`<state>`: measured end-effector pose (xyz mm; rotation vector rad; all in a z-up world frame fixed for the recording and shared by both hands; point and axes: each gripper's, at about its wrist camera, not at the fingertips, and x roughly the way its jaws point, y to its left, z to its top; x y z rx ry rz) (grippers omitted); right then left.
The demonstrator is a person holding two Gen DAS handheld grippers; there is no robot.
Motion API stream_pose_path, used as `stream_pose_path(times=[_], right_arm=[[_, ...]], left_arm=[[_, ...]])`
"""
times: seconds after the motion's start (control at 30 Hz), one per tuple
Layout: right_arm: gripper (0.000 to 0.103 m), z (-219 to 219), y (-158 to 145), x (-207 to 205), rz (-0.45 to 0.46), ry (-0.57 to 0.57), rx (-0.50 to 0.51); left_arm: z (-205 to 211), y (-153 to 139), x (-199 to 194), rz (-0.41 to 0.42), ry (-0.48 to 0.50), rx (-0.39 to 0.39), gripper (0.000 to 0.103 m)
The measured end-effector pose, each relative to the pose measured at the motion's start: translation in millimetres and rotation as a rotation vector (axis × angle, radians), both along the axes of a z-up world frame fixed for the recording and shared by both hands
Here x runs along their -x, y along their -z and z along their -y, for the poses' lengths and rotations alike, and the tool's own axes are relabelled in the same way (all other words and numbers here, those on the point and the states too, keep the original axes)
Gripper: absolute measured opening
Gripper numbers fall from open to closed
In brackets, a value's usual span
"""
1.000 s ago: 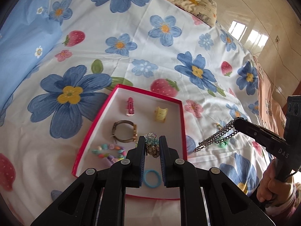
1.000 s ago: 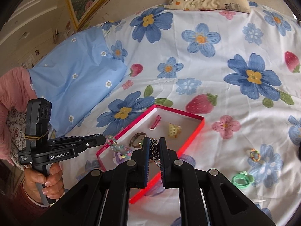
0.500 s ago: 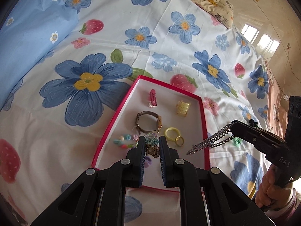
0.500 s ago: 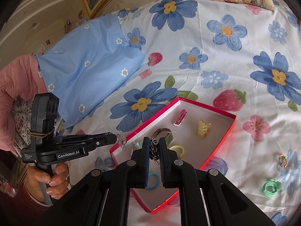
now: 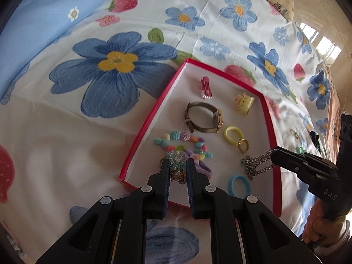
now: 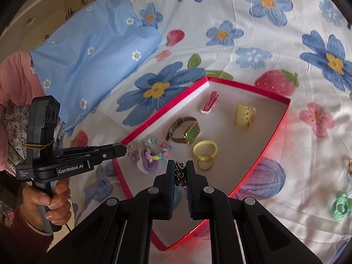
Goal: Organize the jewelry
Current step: 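Open left tool over box while right tool lowers and releases chain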
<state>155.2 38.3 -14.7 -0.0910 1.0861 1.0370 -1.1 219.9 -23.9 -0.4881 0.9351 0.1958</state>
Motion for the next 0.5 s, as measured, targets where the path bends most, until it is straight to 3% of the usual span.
stream_pose_path(times=[0.5], right_arm=[[0.009,-18,30,6,-0.023,-0.06,0.123]], left_arm=[[7,19,-12,-0.05,0.006,-0.028,0.016]])
